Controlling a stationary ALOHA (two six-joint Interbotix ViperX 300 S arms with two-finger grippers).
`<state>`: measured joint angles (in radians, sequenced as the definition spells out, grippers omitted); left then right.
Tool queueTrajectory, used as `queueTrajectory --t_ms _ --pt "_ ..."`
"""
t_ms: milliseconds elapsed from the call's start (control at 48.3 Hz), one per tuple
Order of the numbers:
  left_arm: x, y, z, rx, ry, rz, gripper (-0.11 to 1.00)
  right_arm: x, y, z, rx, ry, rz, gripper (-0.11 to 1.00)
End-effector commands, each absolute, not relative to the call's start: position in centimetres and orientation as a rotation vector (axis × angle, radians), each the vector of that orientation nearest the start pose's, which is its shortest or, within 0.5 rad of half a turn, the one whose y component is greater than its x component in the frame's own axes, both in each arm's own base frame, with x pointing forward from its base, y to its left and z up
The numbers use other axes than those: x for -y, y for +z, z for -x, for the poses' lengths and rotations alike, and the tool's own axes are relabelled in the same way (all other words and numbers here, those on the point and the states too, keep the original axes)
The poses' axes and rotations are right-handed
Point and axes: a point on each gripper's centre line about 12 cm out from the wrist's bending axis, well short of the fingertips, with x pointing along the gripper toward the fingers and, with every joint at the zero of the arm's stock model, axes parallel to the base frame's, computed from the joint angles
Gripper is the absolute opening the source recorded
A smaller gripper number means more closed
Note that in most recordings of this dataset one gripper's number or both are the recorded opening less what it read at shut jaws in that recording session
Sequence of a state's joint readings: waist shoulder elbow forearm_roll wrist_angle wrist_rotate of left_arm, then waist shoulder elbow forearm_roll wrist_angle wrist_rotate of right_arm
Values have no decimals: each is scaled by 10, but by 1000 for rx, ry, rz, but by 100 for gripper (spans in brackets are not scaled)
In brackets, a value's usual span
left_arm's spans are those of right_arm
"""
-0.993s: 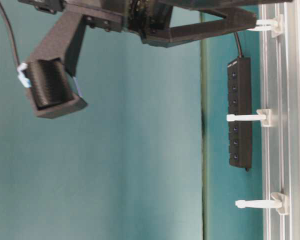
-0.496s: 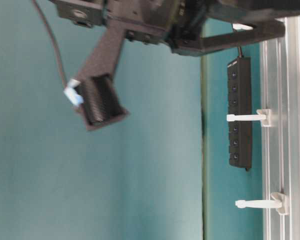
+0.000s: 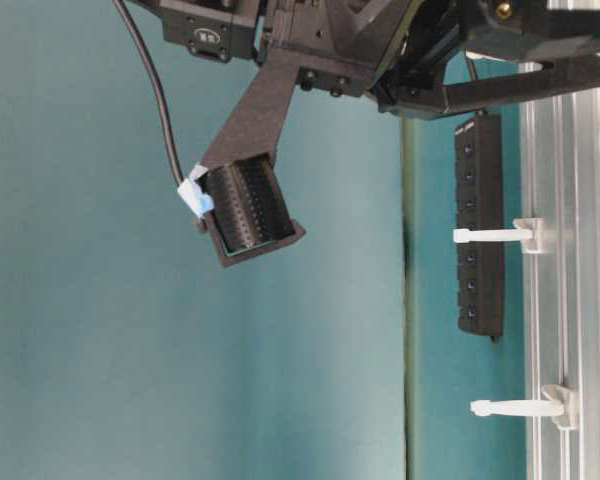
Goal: Pass the USB cable through three rings with both arms.
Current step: 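Lower the right gripper and close it on the cable behind the plug, then lift the cable with the right gripper and carry it toward the right ring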
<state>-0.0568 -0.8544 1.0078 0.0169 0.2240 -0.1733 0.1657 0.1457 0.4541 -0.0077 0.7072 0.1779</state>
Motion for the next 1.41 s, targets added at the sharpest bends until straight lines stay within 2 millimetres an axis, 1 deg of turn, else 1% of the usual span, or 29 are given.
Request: queueTrajectory --t_ms 0,331,538,786,1076,1386 --pt "13 284 -220 -370 -27 139 0 -61 134 -378 -1297 18 -42 47" --pt "13 282 -220 -373 -26 140 0 -49 122 -372 -1289 -4 -60 47" --pt "13 280 -220 -384 -26 138 0 -47 116 -368 -1289 -8 -65 47" --pt "13 277 -219 -410 -23 137 0 -44 107 -372 -1284 -14 -69 47" --pt "12 273 -217 -426 -20 135 0 -36 103 -377 -1276 -29 -79 47" --pt "10 270 -216 -433 -10 135 0 -36 99 -380 -1283 -27 -74 46"
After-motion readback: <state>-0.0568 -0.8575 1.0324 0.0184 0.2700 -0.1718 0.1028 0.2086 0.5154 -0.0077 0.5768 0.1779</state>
